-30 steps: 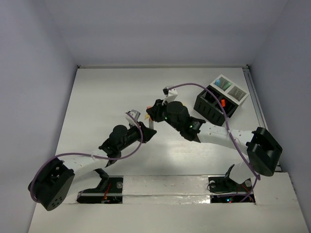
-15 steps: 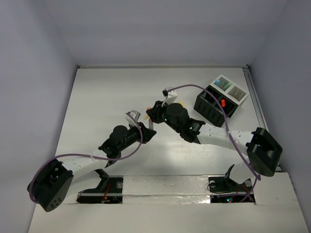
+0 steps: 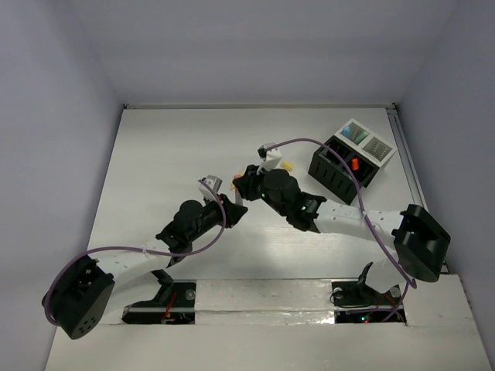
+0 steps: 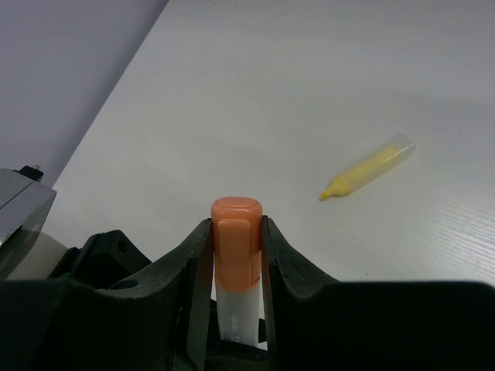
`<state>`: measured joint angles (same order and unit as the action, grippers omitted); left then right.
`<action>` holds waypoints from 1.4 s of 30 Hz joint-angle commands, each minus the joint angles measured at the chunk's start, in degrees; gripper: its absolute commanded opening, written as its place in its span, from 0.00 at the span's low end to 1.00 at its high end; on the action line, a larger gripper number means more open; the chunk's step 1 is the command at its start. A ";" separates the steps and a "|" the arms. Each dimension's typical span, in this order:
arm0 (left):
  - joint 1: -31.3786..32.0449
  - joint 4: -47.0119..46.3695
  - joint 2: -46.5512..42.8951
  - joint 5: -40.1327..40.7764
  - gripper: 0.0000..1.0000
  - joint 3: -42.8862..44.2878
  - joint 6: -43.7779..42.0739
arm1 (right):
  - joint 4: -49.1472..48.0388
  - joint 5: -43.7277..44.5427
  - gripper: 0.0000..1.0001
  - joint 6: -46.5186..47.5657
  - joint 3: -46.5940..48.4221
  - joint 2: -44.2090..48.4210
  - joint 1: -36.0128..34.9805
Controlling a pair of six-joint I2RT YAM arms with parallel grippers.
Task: Sort the stationery into containers
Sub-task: Close the pen cap on the pen.
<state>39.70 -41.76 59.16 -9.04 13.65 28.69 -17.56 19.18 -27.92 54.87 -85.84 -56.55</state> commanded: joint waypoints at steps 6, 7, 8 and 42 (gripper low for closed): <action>-0.24 -4.65 -2.82 3.85 0.00 0.24 0.23 | -3.62 0.51 0.06 -3.36 -3.28 0.59 -3.39; -0.24 -4.91 -2.99 4.11 0.00 0.06 0.49 | -3.79 0.51 0.06 -3.80 -3.63 0.68 -3.39; -0.24 -4.91 -3.34 4.20 0.00 -0.03 0.58 | -3.88 0.51 0.05 -3.98 -4.33 0.85 -3.91; -0.24 3.17 -7.48 10.44 0.00 18.95 -4.34 | -5.54 -8.98 0.00 -14.61 -24.46 1.91 -7.17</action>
<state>41.93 -16.99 53.30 -10.92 22.37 24.84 -37.95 19.84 -41.63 36.27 -80.73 -58.96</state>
